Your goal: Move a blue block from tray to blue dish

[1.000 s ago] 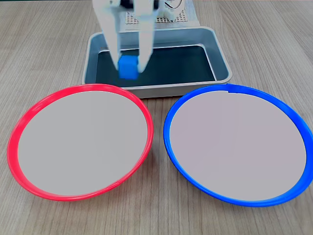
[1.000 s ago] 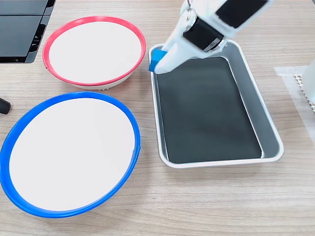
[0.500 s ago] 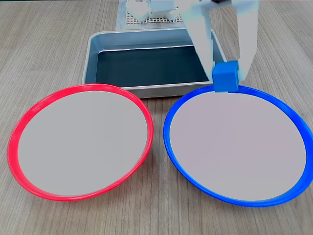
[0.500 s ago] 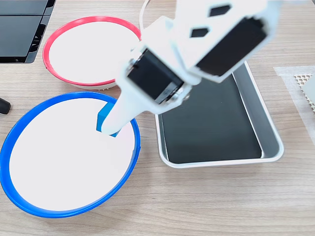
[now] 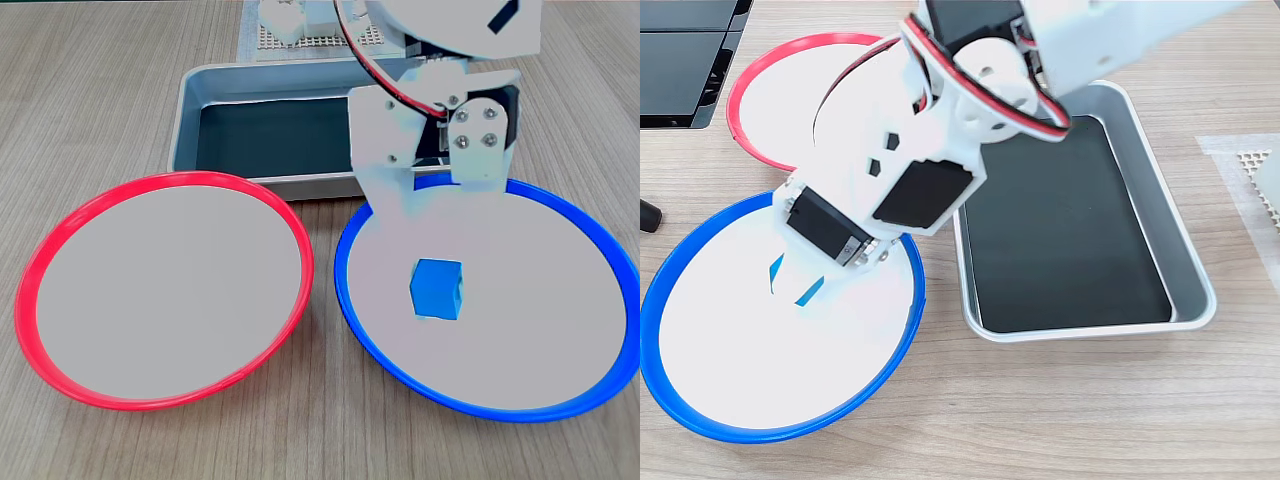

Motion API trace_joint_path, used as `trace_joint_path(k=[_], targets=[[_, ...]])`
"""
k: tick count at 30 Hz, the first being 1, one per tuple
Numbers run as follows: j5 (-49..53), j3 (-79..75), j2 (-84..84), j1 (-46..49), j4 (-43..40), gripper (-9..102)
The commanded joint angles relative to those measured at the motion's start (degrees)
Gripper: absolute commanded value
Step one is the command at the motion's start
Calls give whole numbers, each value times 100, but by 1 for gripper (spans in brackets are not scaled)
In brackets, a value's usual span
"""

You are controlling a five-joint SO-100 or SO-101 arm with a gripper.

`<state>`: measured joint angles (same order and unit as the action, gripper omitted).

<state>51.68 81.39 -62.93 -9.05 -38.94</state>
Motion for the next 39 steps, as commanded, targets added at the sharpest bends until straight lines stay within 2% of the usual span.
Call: trace_joint_path(k=[1, 4, 18, 20, 22, 25, 28, 30, 35, 39], targets=[[-35, -308, 35, -53, 79, 0], [-18, -343, 114, -70, 88, 1], [141, -35, -44, -176, 272, 20], [211, 35, -123, -185, 272, 15], [53, 114, -343, -202, 202, 0], [-826, 448, -1450, -290, -281, 0], [-1934, 1028, -3208, -431, -1213, 0], [-2496, 1740, -4430, -378, -1336, 0], [-2461, 3647, -6152, -211, -598, 0], [-2101, 3727, -5432, -114, 35, 0]])
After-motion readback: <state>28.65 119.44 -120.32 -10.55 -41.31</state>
